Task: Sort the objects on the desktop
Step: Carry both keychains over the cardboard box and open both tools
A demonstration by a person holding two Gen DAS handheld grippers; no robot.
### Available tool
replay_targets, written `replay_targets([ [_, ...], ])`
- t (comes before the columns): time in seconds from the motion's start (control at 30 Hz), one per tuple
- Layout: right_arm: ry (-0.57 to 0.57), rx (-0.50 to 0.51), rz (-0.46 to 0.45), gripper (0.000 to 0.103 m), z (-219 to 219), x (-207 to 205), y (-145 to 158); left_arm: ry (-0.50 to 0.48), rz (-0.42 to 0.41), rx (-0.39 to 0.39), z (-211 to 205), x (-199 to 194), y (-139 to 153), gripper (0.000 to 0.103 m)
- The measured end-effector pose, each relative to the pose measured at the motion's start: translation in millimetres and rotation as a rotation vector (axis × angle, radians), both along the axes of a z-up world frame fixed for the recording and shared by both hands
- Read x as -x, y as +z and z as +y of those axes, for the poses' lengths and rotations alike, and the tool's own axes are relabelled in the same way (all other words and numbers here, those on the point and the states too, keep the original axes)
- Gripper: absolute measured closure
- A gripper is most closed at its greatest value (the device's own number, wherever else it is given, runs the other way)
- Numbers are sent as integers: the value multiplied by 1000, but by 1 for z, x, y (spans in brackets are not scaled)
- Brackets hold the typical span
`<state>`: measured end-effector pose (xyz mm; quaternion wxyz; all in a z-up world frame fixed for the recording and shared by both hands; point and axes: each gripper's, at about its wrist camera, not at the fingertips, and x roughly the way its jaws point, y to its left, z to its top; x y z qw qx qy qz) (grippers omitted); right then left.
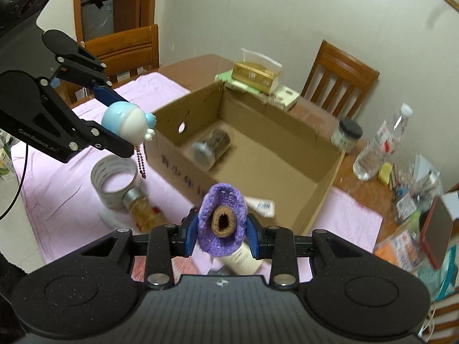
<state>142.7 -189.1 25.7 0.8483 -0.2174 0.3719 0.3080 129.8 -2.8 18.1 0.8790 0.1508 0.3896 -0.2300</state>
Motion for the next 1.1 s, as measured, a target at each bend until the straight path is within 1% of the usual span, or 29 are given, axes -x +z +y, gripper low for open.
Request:
replay_targets([
  [0.13,13,6,-40,63,5,-16,13,12,-20,-6,1,-16,7,58],
  [0.23,17,-6,-46,63,9,-32,19,19,-38,-16,1,-28,10,58],
  [0.43,19,-9,-55,63,17,-57,26,28,-41,-19,1,-51,8,58],
  [0.7,4,-56,-69,63,22,-86,38,45,-53,5,3,-74,11,58],
  [0.87,-6,-66,-42,63,26,-100,30,50,-45,-4,2,-86,6,58],
  [1.1,-13,-56,21,63,29,-108,8,52,5,-21,3,-92,-14,58],
])
